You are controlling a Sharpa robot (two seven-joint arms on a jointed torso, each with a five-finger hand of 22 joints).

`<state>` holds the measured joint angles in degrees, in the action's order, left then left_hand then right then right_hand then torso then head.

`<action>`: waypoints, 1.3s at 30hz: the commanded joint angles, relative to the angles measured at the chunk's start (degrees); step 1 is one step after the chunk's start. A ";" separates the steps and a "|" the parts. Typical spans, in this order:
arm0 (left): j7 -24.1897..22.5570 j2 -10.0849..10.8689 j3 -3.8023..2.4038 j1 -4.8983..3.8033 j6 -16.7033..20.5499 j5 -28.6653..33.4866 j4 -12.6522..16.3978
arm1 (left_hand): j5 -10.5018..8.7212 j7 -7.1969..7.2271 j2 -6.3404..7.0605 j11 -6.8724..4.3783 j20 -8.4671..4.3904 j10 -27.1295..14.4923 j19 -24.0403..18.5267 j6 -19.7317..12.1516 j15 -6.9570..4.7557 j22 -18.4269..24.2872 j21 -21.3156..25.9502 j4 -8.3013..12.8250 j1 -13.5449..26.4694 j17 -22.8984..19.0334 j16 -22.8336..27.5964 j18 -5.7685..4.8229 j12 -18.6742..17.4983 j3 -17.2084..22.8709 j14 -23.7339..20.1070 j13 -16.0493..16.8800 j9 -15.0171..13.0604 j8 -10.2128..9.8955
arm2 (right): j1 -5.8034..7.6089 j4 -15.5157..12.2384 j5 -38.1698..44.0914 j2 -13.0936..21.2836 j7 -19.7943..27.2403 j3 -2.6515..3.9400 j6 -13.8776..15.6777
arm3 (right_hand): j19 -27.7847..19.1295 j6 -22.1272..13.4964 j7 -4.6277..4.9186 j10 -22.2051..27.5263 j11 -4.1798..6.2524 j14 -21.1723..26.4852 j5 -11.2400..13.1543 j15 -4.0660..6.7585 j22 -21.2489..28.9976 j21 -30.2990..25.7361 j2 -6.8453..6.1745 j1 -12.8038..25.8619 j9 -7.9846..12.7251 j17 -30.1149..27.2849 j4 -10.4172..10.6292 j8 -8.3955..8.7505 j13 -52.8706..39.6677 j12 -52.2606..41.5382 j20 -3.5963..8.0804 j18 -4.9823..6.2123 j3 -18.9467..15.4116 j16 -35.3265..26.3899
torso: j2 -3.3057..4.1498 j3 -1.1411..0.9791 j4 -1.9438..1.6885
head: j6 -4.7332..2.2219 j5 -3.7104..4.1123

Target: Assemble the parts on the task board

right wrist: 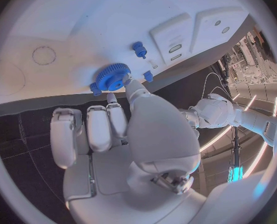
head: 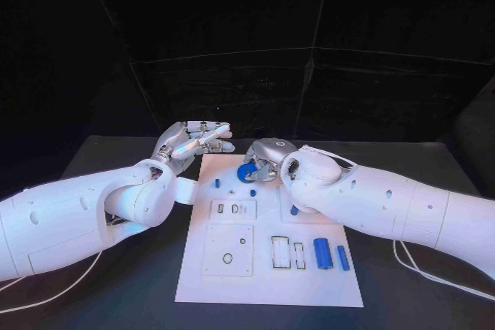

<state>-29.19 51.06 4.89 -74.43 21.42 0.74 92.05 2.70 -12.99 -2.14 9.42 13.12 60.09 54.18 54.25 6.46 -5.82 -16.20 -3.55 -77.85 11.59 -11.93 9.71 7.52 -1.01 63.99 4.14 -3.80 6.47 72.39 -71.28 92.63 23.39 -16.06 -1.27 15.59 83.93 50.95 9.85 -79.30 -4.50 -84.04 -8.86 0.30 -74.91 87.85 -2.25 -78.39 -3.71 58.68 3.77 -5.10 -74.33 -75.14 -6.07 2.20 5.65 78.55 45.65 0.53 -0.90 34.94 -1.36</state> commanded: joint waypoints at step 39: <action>0.34 0.42 -0.04 -0.09 -0.38 -0.29 0.02 | 0.26 -0.33 -0.57 0.39 0.04 0.20 0.20 -0.16 0.33 0.14 0.42 0.34 0.13 0.14 0.43 0.79 -0.35 0.04 0.09 0.03 0.05 -0.23 | 0.07 -7.27 -8.13 8.68 9.83 -0.04 14.05 | 0.85 -1.55 0.40 -0.46 -0.64 -0.53 -6.33 -0.94 -8.47 -0.56 2.44 4.60 -0.27 -1.82 8.04 0.34 -1.53 -1.37 -1.04 -0.62 -8.19 -0.70 | -0.10 -0.06 0.25 | -0.54 0.38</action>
<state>-28.96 51.41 4.89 -74.43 21.44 0.74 92.01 2.70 -12.99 -2.14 9.42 13.12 60.09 54.18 54.25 6.46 -5.75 -15.98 -3.55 -77.85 11.64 -11.71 9.71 7.53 -1.01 64.00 4.14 -3.80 6.47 72.35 -77.68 88.71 31.21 -13.33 -1.34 22.60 84.06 49.13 10.25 -79.53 -5.13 -84.04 -15.09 -0.51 -74.94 87.53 0.14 -73.53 -3.97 57.03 11.95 -4.59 -74.94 -76.54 -6.77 2.20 -2.54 78.04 45.60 0.47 -0.74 34.48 -1.08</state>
